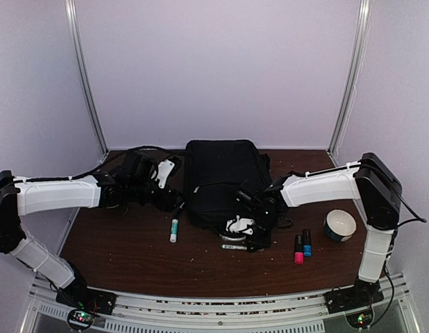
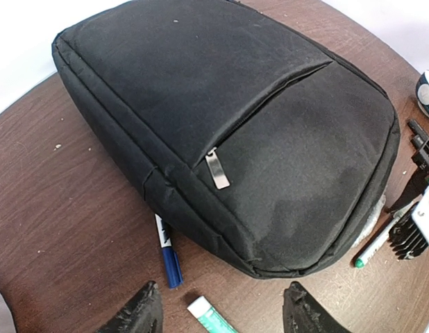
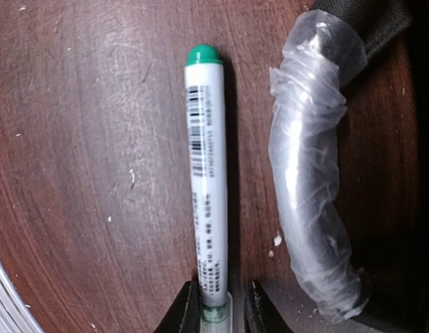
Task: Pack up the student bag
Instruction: Move the pen to the center of the board, then pick up the pen from the center of the board, then pass from the right arm to the left
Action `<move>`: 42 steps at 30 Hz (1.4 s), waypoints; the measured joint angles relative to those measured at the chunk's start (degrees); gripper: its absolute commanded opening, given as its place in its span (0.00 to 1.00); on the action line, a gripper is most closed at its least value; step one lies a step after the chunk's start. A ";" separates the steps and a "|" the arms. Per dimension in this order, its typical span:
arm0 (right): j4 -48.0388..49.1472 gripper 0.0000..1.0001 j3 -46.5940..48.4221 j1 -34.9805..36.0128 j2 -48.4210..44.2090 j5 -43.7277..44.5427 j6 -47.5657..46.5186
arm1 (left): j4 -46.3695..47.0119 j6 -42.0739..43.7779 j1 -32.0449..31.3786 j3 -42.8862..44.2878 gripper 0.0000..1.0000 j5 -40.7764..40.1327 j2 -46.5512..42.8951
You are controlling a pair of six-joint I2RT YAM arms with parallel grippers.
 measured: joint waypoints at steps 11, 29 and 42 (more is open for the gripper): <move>-0.15 0.09 4.07 2.14 3.13 3.02 1.53 | -0.87 0.09 0.00 -0.13 0.61 -0.22 -0.46; -3.19 0.06 4.31 -2.97 -9.27 -8.26 6.19 | -0.17 0.04 0.00 0.96 0.64 0.44 -4.24; 1.57 0.06 14.40 -15.50 -11.56 -22.05 16.70 | 28.96 -20.50 0.00 7.45 0.65 1.51 -0.04</move>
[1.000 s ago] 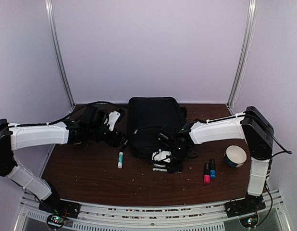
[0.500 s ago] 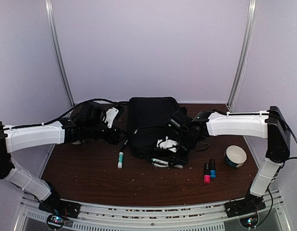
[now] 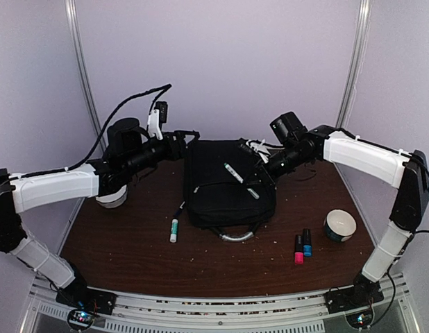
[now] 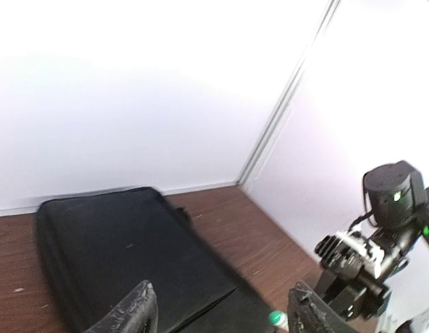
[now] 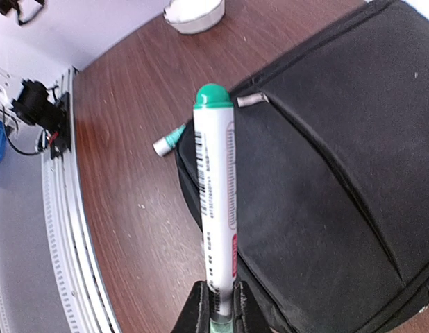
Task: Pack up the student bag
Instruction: Pass from the right arm to the left
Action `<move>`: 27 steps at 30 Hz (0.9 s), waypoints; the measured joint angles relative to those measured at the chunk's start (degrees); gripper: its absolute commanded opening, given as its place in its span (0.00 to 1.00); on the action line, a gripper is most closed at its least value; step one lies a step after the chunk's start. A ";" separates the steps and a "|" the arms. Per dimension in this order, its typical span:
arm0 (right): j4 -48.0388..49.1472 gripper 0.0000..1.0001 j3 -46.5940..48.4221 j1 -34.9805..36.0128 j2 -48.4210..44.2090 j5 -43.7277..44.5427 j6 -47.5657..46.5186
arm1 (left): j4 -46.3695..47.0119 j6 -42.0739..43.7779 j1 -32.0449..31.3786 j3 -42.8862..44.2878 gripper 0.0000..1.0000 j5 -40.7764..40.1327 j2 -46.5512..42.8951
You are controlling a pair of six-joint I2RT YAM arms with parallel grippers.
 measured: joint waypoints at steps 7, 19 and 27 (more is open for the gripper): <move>3.41 0.06 0.83 -0.42 -0.02 -3.48 4.72 | 12.59 -12.35 -0.04 1.62 0.61 5.07 10.56; 7.85 0.07 7.43 -1.51 4.50 -6.19 11.56 | 19.82 -22.80 -1.46 4.94 0.52 11.69 17.66; 8.87 0.07 8.98 -1.68 7.19 -7.41 13.77 | 21.59 -25.59 -1.81 6.56 0.36 12.90 20.20</move>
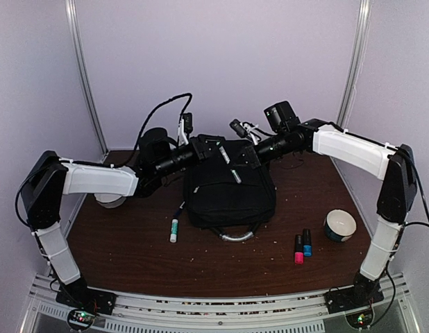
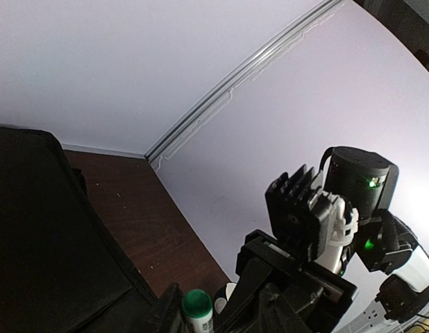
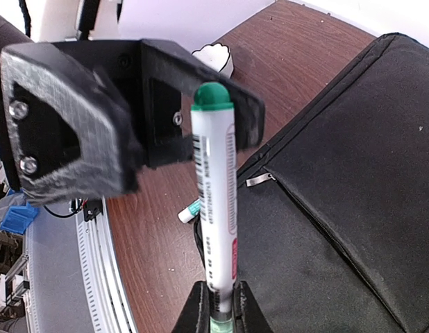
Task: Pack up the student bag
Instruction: Pass from the right arm to the left, then pass from the left arm to the right
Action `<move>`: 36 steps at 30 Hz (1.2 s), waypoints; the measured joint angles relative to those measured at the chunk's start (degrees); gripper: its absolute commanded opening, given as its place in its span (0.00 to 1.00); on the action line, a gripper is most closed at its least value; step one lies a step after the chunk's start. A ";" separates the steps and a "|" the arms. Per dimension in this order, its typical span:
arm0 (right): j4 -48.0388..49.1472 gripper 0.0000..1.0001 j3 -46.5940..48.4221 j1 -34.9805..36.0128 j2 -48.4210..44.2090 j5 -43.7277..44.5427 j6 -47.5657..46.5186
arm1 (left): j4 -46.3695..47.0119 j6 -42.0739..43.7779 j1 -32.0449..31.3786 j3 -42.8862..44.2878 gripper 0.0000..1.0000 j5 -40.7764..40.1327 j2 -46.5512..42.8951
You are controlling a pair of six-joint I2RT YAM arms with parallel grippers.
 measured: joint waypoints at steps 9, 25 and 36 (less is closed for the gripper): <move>0.57 0.08 0.33 0.00 0.02 -0.87 0.61 | -0.26 -0.79 0.00 1.03 0.10 0.33 1.11; 1.60 0.40 -10.43 -0.42 -7.45 1.07 -0.52 | 0.79 -0.76 -0.39 2.45 0.00 1.66 2.32; 1.46 0.24 -13.22 -0.42 -10.12 1.60 -2.10 | 0.98 -0.76 -0.39 2.89 0.00 1.64 2.25</move>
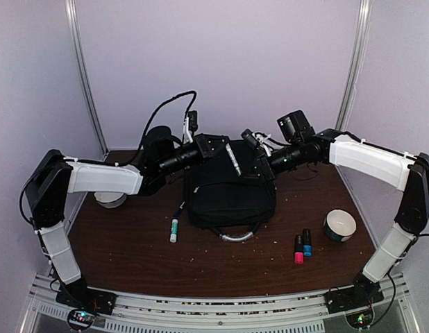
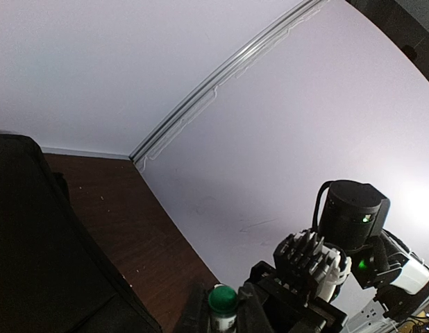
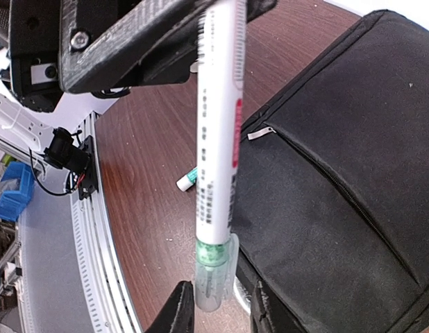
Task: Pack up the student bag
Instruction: Pass from the left arm to the right
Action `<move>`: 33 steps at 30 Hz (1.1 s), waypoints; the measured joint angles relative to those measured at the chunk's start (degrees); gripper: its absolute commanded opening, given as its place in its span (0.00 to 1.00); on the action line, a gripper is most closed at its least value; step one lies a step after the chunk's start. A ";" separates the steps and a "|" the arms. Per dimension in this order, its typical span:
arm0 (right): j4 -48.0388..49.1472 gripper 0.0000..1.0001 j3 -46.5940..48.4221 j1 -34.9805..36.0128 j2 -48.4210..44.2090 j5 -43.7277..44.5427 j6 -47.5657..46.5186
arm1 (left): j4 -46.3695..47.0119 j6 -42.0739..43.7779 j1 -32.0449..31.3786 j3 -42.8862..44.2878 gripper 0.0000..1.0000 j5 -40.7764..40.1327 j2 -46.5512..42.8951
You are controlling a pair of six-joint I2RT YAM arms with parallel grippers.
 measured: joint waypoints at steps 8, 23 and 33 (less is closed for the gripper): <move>-0.09 0.21 1.31 0.22 1.27 0.66 -0.04 | -1.44 -0.07 0.00 1.01 0.00 -0.83 0.00; -1.75 0.03 2.93 1.75 1.79 9.20 -0.20 | -5.92 -0.17 0.00 1.97 0.44 -3.15 0.00; -3.04 0.03 2.93 -2.12 2.05 9.84 -0.09 | -15.19 6.05 0.00 1.84 0.51 -3.61 -2.71</move>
